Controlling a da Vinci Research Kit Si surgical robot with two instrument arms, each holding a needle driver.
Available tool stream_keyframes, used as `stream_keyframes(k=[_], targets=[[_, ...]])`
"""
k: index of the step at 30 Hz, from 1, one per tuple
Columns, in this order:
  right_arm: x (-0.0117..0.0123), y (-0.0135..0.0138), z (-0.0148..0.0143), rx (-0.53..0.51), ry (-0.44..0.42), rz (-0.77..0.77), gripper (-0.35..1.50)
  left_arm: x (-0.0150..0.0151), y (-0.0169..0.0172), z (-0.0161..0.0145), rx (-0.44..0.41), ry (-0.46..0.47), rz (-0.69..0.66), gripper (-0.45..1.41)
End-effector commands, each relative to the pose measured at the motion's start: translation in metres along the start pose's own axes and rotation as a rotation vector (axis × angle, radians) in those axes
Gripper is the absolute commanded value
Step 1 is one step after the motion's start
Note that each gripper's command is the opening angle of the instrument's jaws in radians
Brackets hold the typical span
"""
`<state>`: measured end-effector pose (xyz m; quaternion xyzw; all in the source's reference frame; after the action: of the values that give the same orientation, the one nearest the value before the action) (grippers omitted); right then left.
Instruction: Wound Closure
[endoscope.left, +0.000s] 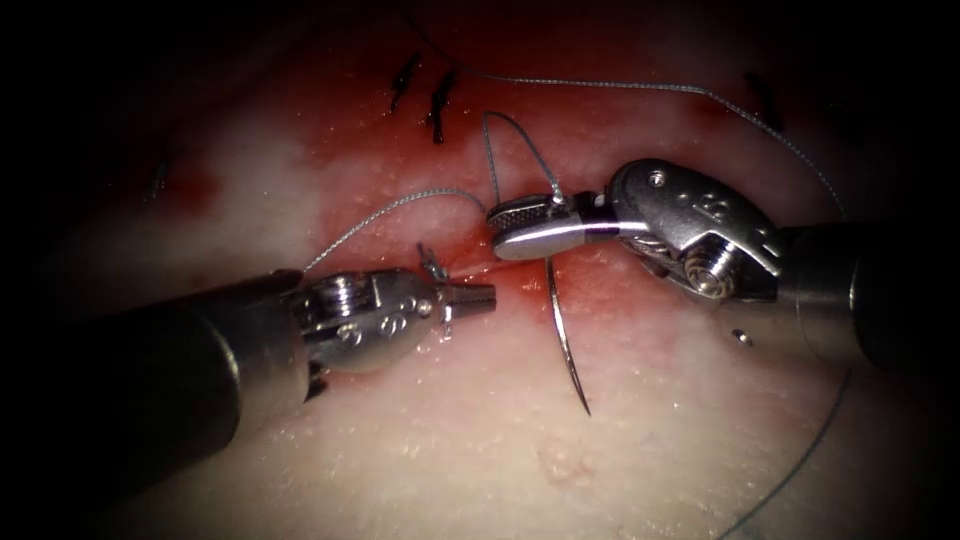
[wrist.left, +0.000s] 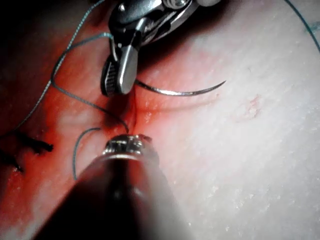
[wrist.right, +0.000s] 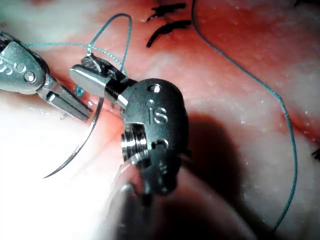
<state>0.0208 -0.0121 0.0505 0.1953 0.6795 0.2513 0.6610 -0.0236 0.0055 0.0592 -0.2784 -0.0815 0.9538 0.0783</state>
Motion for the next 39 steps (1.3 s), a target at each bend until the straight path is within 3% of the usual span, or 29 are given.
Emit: stream_keyframes(k=[1, 13, 21, 23, 27, 39], targets=[[-0.0004, 0.0, 0.0007, -0.002, 0.005, -0.004, -0.35, -0.0004, -0.0011, 0.0012, 0.012, -0.024, -0.006, -0.45], [-0.0003, 0.0006, 0.0008, -0.041, 0.012, -0.121, -0.35, -0.0028, -0.004, 0.0035, 0.055, -0.12, -0.027, -0.45], [-0.0012, 0.0025, 0.0028, -0.06, 0.084, -0.306, -0.35, -0.0041, -0.0017, 0.0056, -0.124, -0.182, -0.045, -0.45], [-0.0023, 0.0031, 0.0036, -0.059, 0.087, -0.357, -0.35, -0.0038, -0.0017, 0.0054, -0.143, -0.171, -0.048, 0.36], [-0.0034, 0.0038, 0.0045, -0.05, 0.087, -0.447, -0.35, -0.0037, -0.0016, 0.0053, -0.15, -0.169, -0.045, 0.74], [-0.0031, 0.0043, 0.0051, -0.084, 0.123, -0.683, -0.35, -0.0038, -0.0009, 0.0056, -0.146, -0.168, -0.053, 0.71]])
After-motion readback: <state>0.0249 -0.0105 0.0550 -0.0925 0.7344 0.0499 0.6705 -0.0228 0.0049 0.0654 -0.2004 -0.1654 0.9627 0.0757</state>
